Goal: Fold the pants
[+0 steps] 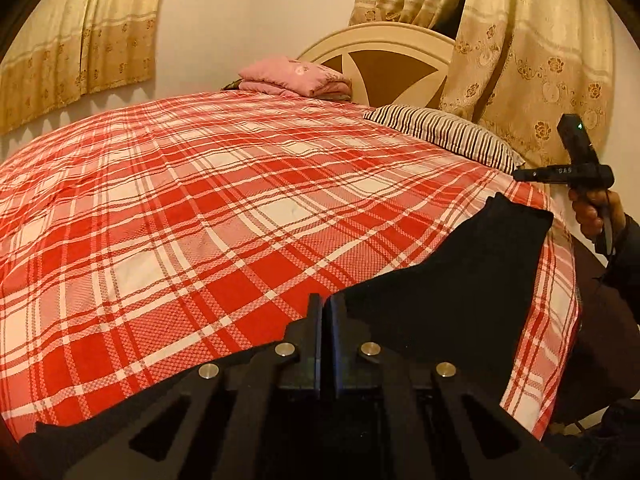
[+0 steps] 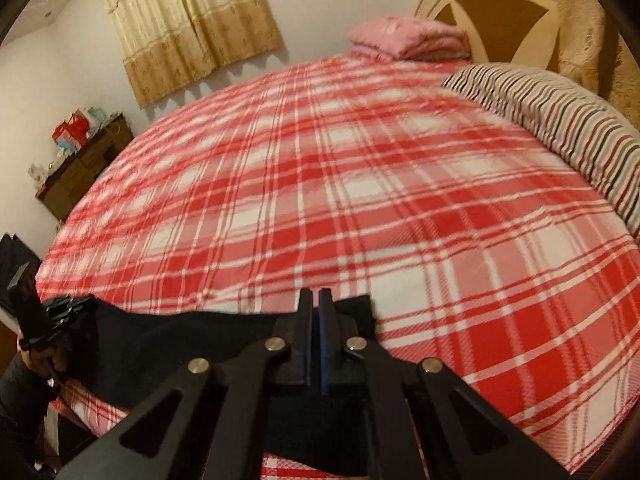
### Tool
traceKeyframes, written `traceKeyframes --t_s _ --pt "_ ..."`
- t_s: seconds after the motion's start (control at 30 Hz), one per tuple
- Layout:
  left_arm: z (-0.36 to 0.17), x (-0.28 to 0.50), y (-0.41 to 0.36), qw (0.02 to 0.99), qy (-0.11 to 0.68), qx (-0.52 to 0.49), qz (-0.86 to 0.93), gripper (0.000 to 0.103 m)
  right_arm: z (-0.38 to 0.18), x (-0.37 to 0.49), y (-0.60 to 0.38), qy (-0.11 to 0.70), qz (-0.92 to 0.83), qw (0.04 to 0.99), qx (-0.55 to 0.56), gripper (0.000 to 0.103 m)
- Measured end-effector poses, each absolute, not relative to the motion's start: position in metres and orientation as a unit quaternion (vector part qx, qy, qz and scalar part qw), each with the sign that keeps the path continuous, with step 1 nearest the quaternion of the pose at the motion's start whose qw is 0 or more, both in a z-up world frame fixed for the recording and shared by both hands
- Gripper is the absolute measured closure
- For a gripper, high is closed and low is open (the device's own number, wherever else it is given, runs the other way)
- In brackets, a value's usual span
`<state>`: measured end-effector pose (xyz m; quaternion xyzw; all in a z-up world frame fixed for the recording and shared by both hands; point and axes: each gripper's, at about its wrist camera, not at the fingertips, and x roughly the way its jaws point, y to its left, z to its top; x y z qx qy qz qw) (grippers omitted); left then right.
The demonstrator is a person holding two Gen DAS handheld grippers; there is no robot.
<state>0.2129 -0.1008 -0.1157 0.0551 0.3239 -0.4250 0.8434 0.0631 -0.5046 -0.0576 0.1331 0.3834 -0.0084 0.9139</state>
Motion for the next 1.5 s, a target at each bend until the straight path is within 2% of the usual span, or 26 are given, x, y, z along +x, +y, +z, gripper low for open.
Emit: traceKeyframes --t_s 0.1,0.13,0.17,0.2,0.23,0.3,0.4,0.43,0.47,0.5,0.57,0.63,0.8,0.97,1.33,1.37,1.43,1.47,1.5 --pt "-0.122 0.214 -0.105 0.842 0.331 0.063 -0.420 0.099 -0.062 0.069 -0.506 0.395 -0.011 0.910 0.123 0.096" --pt "-0.124 0.215 -0.106 0.842 0.334 0.065 -0.419 0.099 -0.066 0.071 -0.508 0.397 -0.012 0.909 0.127 0.088" --pt "-0.126 0.215 -0.107 0.842 0.335 0.064 -0.417 0.099 -0.070 0.072 -0.511 0.399 -0.013 0.906 0.137 0.059" --pt "-0.127 0.216 -0.106 0.842 0.336 0.061 -0.417 0.099 -0.075 0.073 -0.515 0.403 -0.012 0.902 0.155 0.044" --pt "-0.127 0.217 -0.105 0.842 0.337 0.058 -0.417 0.099 -0.078 0.073 -0.518 0.402 -0.010 0.900 0.168 0.038" --pt "-0.128 0.218 -0.103 0.843 0.337 0.057 -0.416 0.099 -0.083 0.073 -0.522 0.404 -0.003 0.896 0.183 0.040" --pt "-0.127 0.219 -0.103 0.844 0.337 0.057 -0.415 0.099 -0.089 0.077 -0.522 0.416 -0.002 0.892 0.179 0.052" --pt "-0.126 0.219 -0.102 0.844 0.336 0.056 -0.414 0.099 -0.092 0.079 -0.522 0.422 -0.003 0.889 0.177 0.061" --pt "-0.126 0.219 -0.102 0.845 0.335 0.056 -0.413 0.099 -0.094 0.081 -0.522 0.427 -0.006 0.887 0.175 0.079" --pt "-0.125 0.219 -0.100 0.846 0.334 0.053 -0.413 0.099 -0.097 0.084 -0.521 0.434 -0.008 0.885 0.170 0.088" --pt "-0.122 0.219 -0.096 0.849 0.329 0.045 -0.412 0.099 -0.096 0.084 -0.519 0.429 -0.011 0.889 0.162 0.096" --pt "-0.118 0.219 -0.091 0.853 0.323 0.036 -0.408 0.103 -0.089 0.078 -0.520 0.410 -0.010 0.896 0.170 0.098" --pt "-0.124 0.229 -0.085 0.852 0.337 0.026 -0.399 0.103 -0.071 0.069 -0.529 0.368 -0.042 0.913 0.173 0.098" --pt "-0.141 0.220 -0.103 0.843 0.352 0.069 -0.400 0.103 -0.082 0.076 -0.531 0.374 -0.059 0.908 0.179 0.098" --pt "-0.128 0.223 -0.128 0.831 0.346 0.121 -0.419 0.101 -0.092 0.076 -0.527 0.379 -0.055 0.909 0.163 0.098" --pt "-0.129 0.227 -0.128 0.828 0.353 0.114 -0.420 0.098 -0.093 0.075 -0.527 0.379 -0.054 0.909 0.163 0.098" --pt "-0.128 0.228 -0.127 0.833 0.353 0.110 -0.413 0.069 -0.095 0.074 -0.528 0.379 -0.053 0.909 0.165 0.098" --pt "-0.127 0.230 -0.124 0.837 0.351 0.107 -0.406 0.034 -0.095 0.074 -0.528 0.379 -0.052 0.909 0.167 0.098" --pt "-0.125 0.230 -0.120 0.843 0.344 0.099 -0.401 0.021 -0.096 0.073 -0.529 0.379 -0.051 0.908 0.169 0.098"
